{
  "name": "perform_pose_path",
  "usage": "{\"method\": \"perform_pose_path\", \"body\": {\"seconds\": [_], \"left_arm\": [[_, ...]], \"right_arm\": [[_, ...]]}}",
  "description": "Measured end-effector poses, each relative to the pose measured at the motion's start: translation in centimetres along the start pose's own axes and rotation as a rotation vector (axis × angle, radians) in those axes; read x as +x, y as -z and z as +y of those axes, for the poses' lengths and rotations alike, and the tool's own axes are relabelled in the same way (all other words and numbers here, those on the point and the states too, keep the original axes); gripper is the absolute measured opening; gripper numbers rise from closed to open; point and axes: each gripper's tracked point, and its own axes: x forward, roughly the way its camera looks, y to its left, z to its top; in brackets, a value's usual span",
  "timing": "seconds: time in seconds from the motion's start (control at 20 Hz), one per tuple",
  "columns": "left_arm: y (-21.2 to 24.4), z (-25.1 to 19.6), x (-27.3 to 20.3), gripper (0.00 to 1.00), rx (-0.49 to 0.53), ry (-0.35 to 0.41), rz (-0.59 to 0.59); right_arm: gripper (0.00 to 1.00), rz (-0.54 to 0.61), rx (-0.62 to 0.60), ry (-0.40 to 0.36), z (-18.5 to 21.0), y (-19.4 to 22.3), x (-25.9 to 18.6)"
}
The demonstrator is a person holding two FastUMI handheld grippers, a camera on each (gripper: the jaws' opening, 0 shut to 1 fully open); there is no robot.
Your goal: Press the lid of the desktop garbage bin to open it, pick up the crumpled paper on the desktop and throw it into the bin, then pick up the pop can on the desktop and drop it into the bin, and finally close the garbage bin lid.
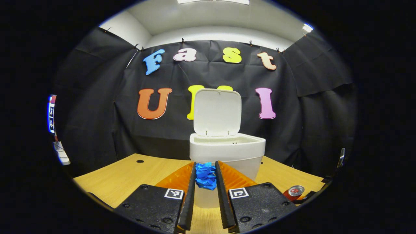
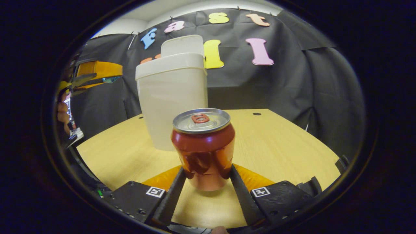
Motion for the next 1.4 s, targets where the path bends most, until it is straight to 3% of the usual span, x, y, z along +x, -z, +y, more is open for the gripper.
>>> {"method": "perform_pose_path", "body": {"seconds": [0.3, 0.35, 0.65, 0.7, 0.9, 0.95, 1.05, 1.1, 1.25, 1.3, 1.4], "left_arm": [[-5.9, -0.6, 4.4, 0.4, 0.022, 0.025, -0.085], [-6.4, -0.7, 5.4, 0.36, 0.029, 0.027, -0.082], [-5.8, -1.0, 10.0, 0.37, -0.006, 0.052, -0.017], [-5.7, -0.8, 10.5, 0.32, 0.004, 0.044, -0.014], [-4.5, -1.2, 12.0, 0.43, 0.016, 0.054, 0.025], [-4.2, -1.3, 12.2, 0.4, 0.017, 0.059, 0.033], [-3.6, -1.4, 12.5, 0.43, 0.018, 0.068, 0.058], [-3.5, -1.6, 12.6, 0.5, 0.018, 0.073, 0.065], [-3.9, -1.3, 12.5, 0.84, 0.016, 0.061, 0.049], [-4.5, -1.2, 12.3, 0.99, 0.018, 0.059, 0.035], [-4.9, -1.1, 11.9, 0.99, 0.02, 0.056, 0.01]], "right_arm": [[0.81, -0.059, 0.007, 0.029, -2.2, -1.9, -1.0], [0.82, -0.062, 0.009, 0.033, -2.4, -2.1, -1.1], [0.81, -0.077, -0.017, 0.02, -2.2, -2.8, -1.0], [0.81, -0.085, -0.02, 0.021, -2.3, -3.0, -1.0], [0.81, -0.096, -0.013, 0.022, -2.3, -3.5, -0.7], [0.81, -0.097, -0.01, 0.024, -2.4, -3.6, -0.6], [0.81, -0.097, -0.01, 0.025, -2.4, -3.5, -0.5], [0.81, -0.096, -0.009, 0.024, -2.5, -3.4, -0.4], [0.81, -0.089, -0.002, 0.023, -2.6, -3.1, -0.3], [0.81, -0.088, -0.001, 0.024, -2.6, -3.0, -0.3], [0.81, -0.087, 0.002, 0.027, -2.7, -2.8, -0.3]]}}
